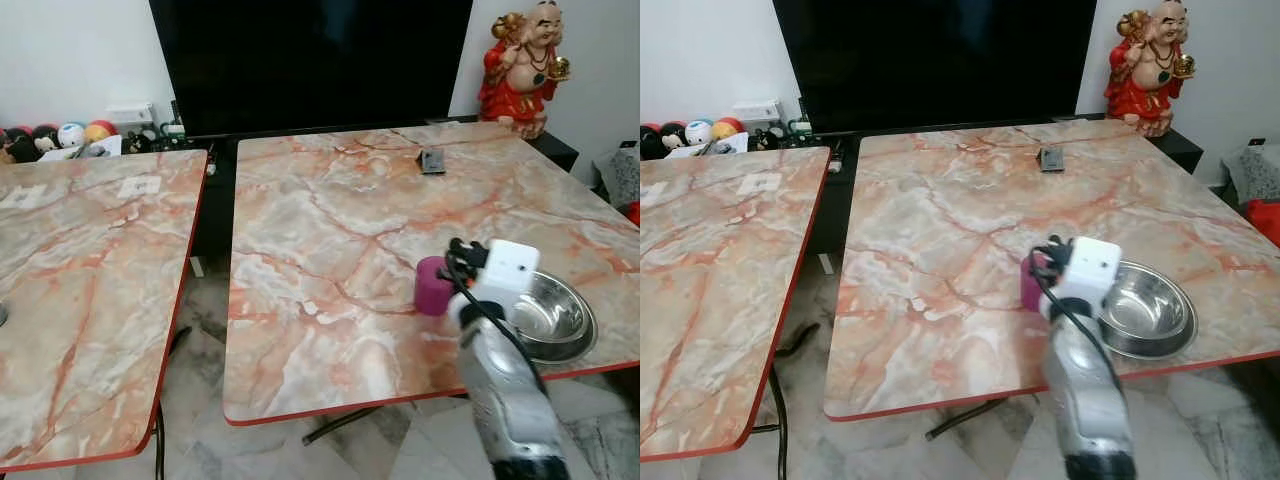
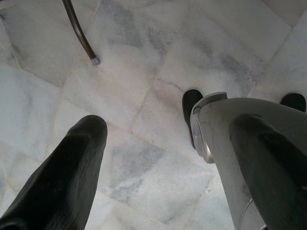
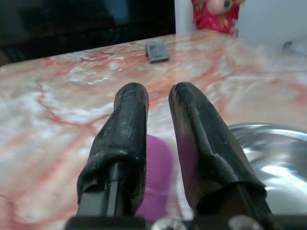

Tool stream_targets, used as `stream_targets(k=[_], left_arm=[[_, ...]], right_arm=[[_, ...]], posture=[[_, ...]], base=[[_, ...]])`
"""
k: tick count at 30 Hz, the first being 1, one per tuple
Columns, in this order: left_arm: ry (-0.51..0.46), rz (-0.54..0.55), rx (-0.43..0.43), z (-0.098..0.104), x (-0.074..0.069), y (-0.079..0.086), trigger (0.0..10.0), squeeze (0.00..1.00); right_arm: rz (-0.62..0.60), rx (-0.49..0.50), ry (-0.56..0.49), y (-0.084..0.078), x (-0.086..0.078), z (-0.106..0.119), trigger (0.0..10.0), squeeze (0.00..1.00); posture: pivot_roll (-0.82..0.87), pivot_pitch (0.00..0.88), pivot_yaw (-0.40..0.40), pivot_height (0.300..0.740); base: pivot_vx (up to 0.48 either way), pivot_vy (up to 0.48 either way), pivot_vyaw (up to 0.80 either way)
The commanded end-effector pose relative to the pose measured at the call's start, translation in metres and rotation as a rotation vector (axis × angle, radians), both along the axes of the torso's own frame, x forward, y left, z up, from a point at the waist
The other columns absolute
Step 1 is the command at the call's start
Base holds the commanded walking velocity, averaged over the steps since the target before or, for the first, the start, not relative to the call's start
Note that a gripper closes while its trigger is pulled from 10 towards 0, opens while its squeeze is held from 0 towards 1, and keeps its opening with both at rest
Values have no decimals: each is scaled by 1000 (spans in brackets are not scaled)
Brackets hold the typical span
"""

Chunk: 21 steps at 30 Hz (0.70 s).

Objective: Setting the table

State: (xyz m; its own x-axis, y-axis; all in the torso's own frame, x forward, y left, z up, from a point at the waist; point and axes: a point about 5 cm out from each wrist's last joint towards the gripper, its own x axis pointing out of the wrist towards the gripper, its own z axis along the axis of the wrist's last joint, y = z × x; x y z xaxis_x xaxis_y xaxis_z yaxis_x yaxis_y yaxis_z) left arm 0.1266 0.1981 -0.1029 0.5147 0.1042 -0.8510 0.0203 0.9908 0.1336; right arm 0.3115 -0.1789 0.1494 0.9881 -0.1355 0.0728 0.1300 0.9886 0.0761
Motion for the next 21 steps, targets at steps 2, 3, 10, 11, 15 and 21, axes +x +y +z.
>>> stream_targets(k=[2,3,10,11,15,21], left_arm=[[61,-3,-8,-6,-16,-3,10000,0],[58,-3,-9,-6,-16,-3,10000,0],[-2,41,7,-3,-14,-1,10000,0],[-24,70,-5,-3,-13,-1,10000,0],[-73,129,-42,-1,-12,-3,10000,0],[-57,98,-33,-2,-13,-5,10000,0]], right_arm=[[18,-14,-12,-5,-9,-3,10000,0],[22,-5,-8,-5,-11,-5,10000,0],[94,48,18,15,-25,-17,10000,0],[98,53,16,18,-24,-16,10000,0],[114,63,9,25,-22,-15,10000,0],[136,81,8,31,-22,-14,10000,0]], posture=[[-53,0,9,740],[-53,0,9,740],[-43,0,4,740],[-42,0,3,740],[-33,0,-6,740],[-26,0,-16,740]], base=[[0,0,0],[0,0,0],[0,0,0],[0,0,0],[0,0,0],[0,0,0]])
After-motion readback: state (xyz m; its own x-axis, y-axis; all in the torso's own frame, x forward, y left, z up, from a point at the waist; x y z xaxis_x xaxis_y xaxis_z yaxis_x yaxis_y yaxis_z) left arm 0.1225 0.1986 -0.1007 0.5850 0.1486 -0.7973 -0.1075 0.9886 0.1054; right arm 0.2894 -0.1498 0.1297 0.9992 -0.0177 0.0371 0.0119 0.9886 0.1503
